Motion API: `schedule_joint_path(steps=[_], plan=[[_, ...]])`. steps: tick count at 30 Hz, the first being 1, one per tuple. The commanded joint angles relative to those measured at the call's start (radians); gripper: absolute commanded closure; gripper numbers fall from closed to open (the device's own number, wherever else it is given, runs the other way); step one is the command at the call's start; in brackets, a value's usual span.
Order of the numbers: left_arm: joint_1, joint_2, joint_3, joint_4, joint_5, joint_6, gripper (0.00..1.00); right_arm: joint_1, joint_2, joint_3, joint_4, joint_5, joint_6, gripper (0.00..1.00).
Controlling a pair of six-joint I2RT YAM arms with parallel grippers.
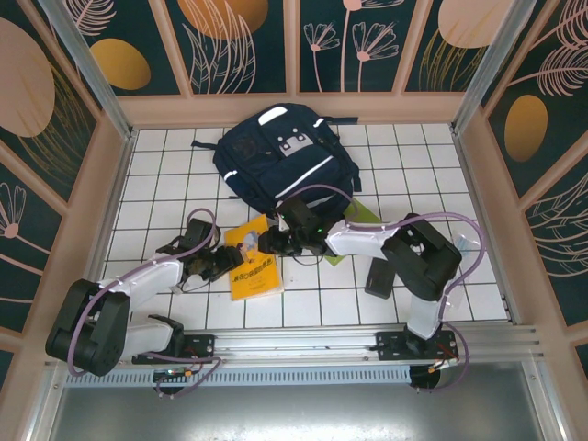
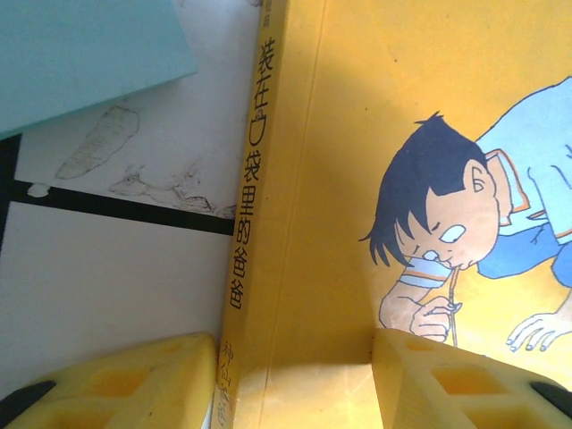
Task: Pack the student bag
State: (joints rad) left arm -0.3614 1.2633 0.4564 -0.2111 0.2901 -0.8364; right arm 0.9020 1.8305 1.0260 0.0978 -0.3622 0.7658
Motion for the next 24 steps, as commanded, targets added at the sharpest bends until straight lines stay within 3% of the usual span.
schedule_joint_path(steps=[1, 4, 8, 13, 17, 24], plan=[[-0.014, 0.037, -0.014, 0.039, -0.027, -0.01, 0.47, 0.005, 0.029, 0.034, 0.014, -0.05, 0.002, 0.76], [-0.014, 0.017, 0.004, 0.022, -0.046, -0.012, 0.42, -0.004, 0.016, 0.033, 0.013, -0.056, 0.003, 0.91], [-0.011, 0.0, 0.068, -0.006, -0.094, 0.018, 0.23, -0.043, -0.037, 0.033, 0.009, -0.092, -0.008, 1.0], [0.002, 0.001, 0.183, -0.016, -0.14, 0.057, 0.08, -0.112, -0.102, 0.061, -0.001, -0.189, -0.04, 1.0], [0.038, -0.022, 0.247, -0.006, -0.16, 0.057, 0.04, -0.155, -0.151, 0.08, -0.004, -0.256, -0.051, 1.0], [0.091, -0.102, 0.229, 0.231, -0.039, -0.08, 0.01, -0.248, -0.248, 0.086, 0.101, -0.377, -0.006, 1.0]])
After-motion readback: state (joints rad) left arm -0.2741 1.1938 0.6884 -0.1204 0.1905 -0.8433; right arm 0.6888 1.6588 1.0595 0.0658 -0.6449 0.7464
